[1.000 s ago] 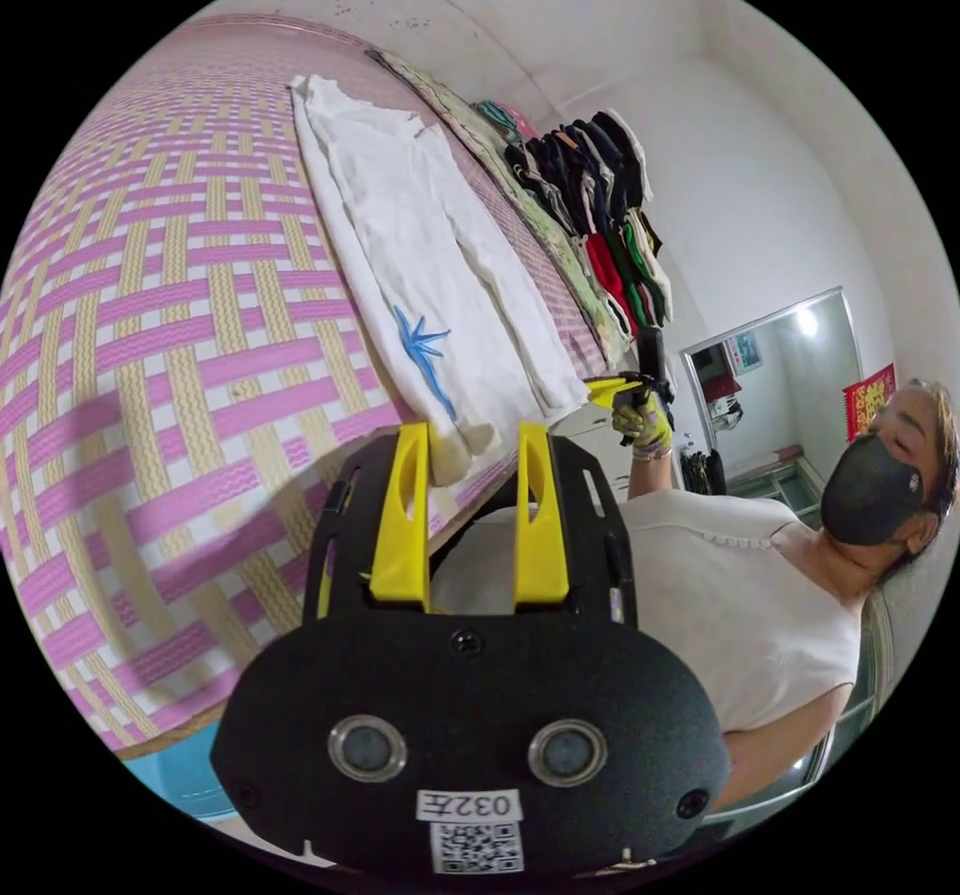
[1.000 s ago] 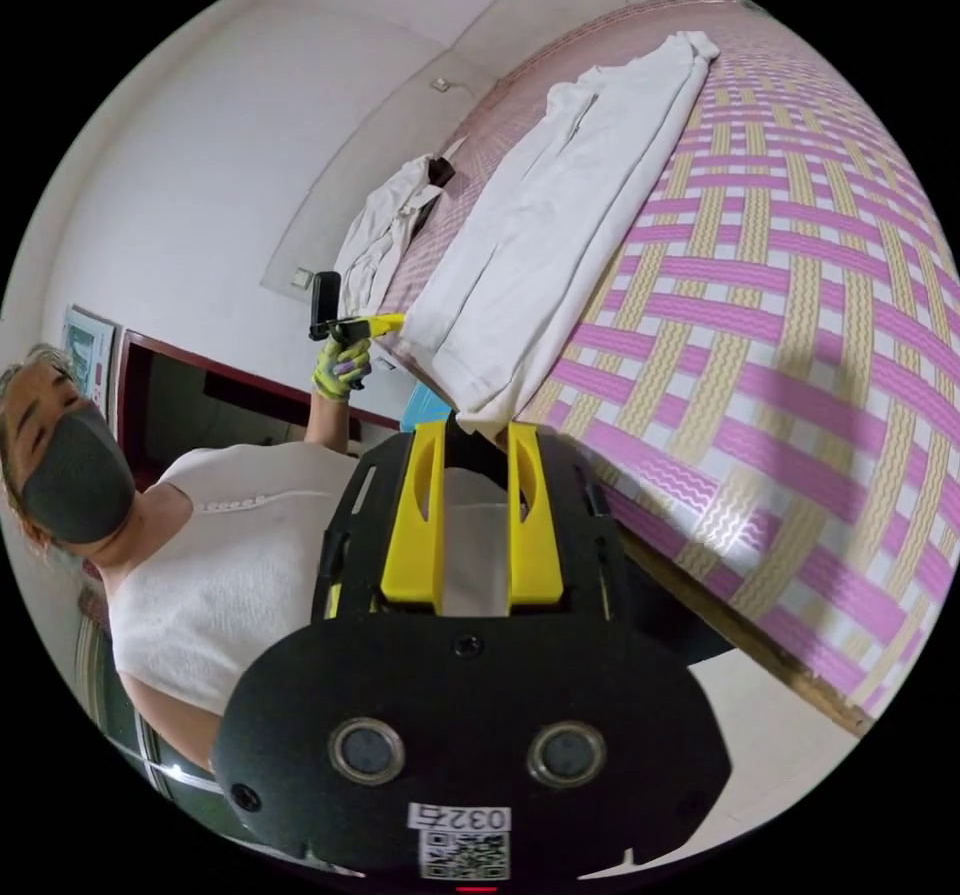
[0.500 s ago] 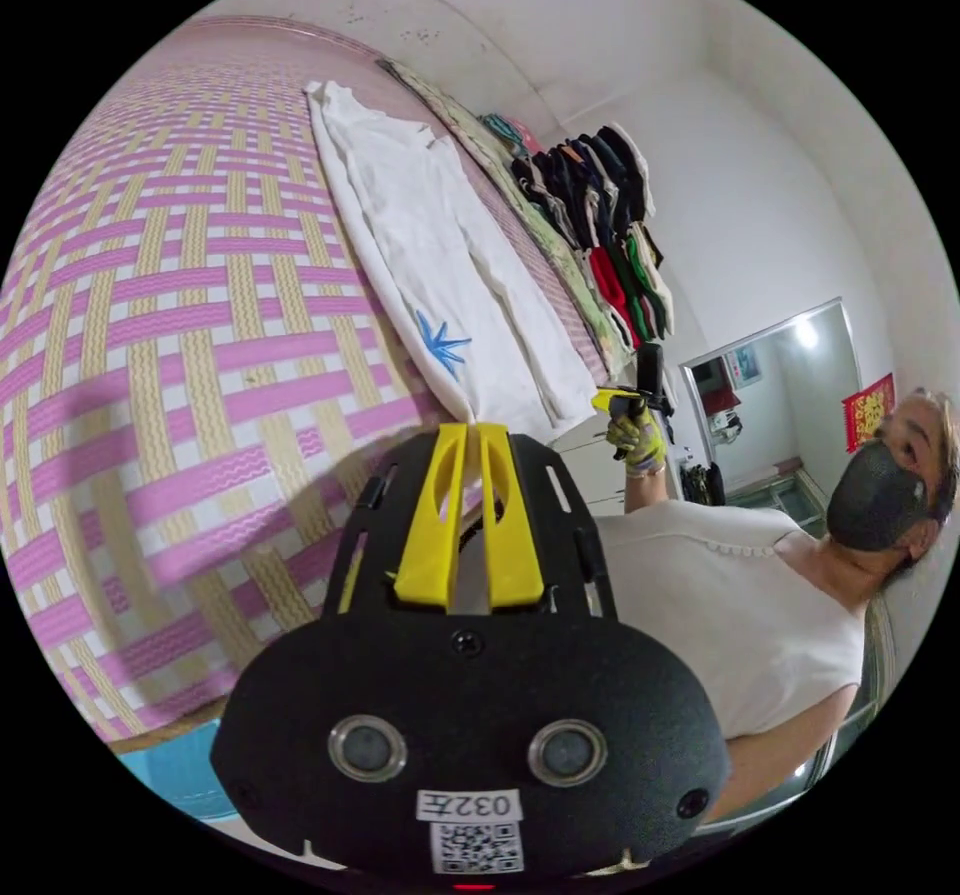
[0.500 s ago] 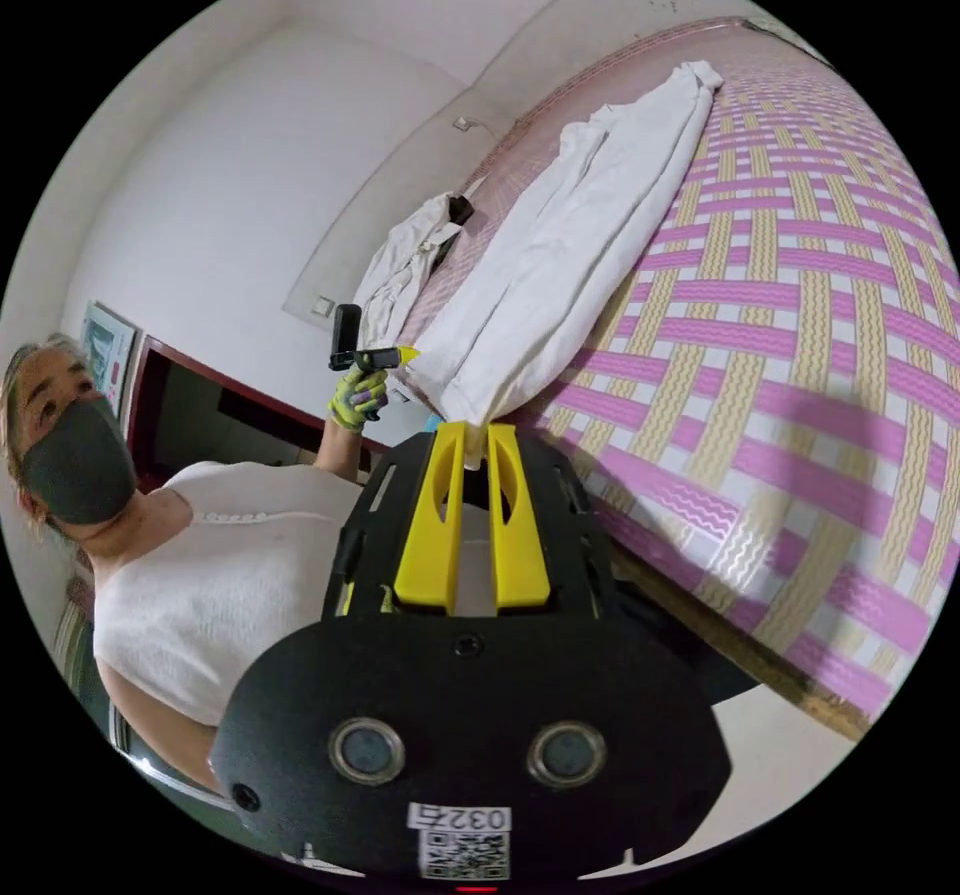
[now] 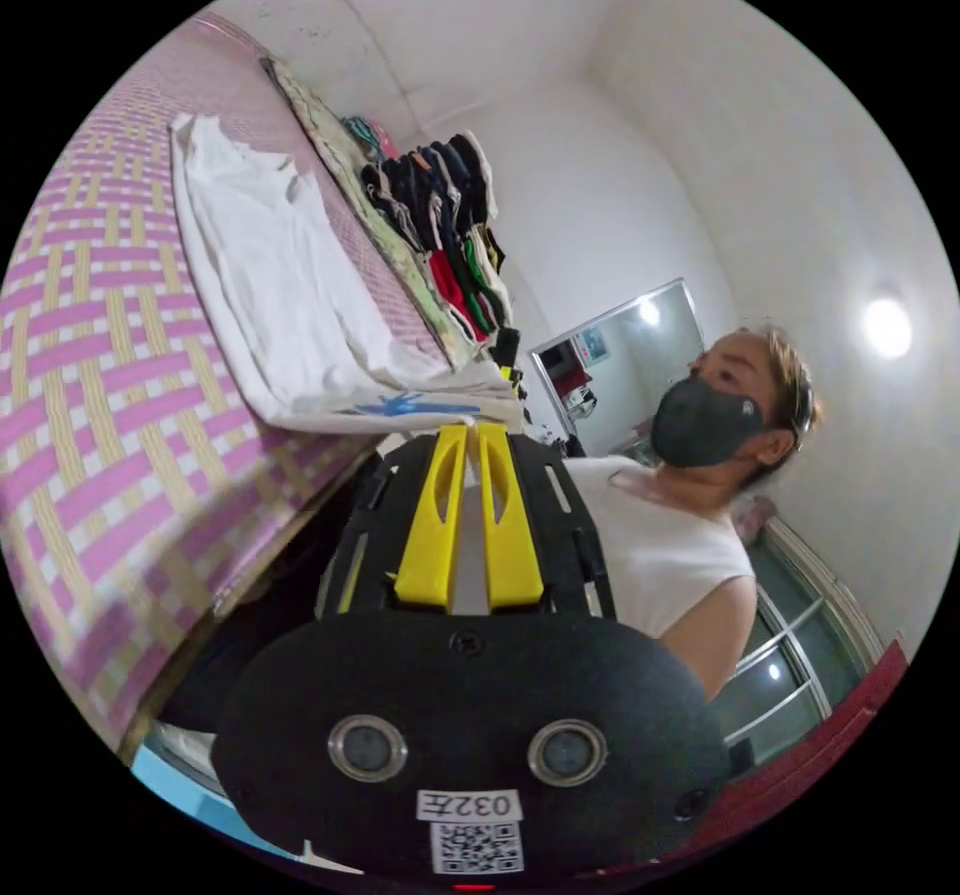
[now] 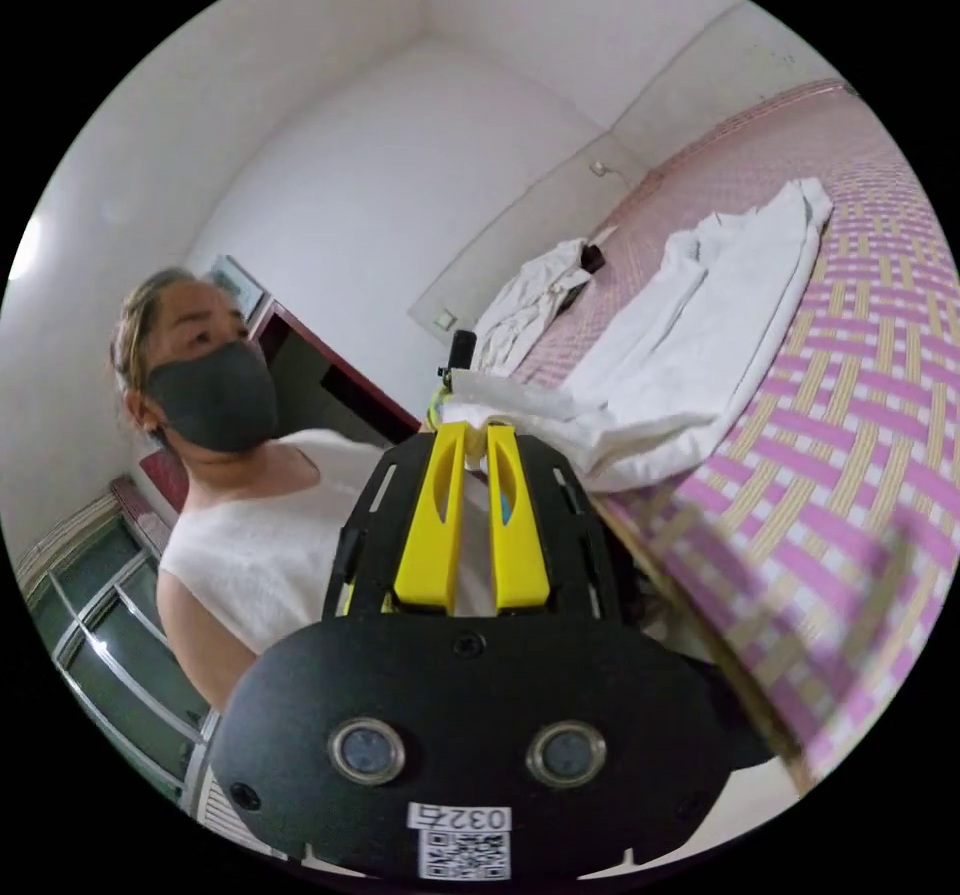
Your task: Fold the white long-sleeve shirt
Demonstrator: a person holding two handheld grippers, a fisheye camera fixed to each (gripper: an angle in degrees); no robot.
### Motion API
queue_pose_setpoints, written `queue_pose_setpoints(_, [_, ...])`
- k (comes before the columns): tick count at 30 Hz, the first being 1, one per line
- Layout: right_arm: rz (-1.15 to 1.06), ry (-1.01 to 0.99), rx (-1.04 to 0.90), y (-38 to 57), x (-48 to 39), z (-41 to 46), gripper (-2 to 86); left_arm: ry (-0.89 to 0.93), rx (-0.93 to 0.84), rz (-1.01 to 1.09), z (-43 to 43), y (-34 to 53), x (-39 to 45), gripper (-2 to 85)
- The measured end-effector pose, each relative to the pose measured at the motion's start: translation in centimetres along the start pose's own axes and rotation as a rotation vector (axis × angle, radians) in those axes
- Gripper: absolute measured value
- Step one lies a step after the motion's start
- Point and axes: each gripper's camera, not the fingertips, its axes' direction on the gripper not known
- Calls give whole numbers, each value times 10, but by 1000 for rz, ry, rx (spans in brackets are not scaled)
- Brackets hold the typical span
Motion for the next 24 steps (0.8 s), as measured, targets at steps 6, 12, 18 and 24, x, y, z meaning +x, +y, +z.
queue_pose_setpoints(6, [162, 87, 71, -64, 70, -6, 42, -31, 100, -164, -26, -79, -64, -13])
queue_pose_setpoints(12, [301, 171, 94, -92, 137, 13, 48, -79, 131, -267, -23, -113, -134, 0])
queue_pose_setpoints(18, [293, 262, 229, -73, 121, 9, 104, -36, 291, -278, -34, -86, -145, 54])
queue_pose_setpoints(24, [109, 429, 45, -92, 74, 68, 80, -248, 151, -107, 13, -101, -95, 41])
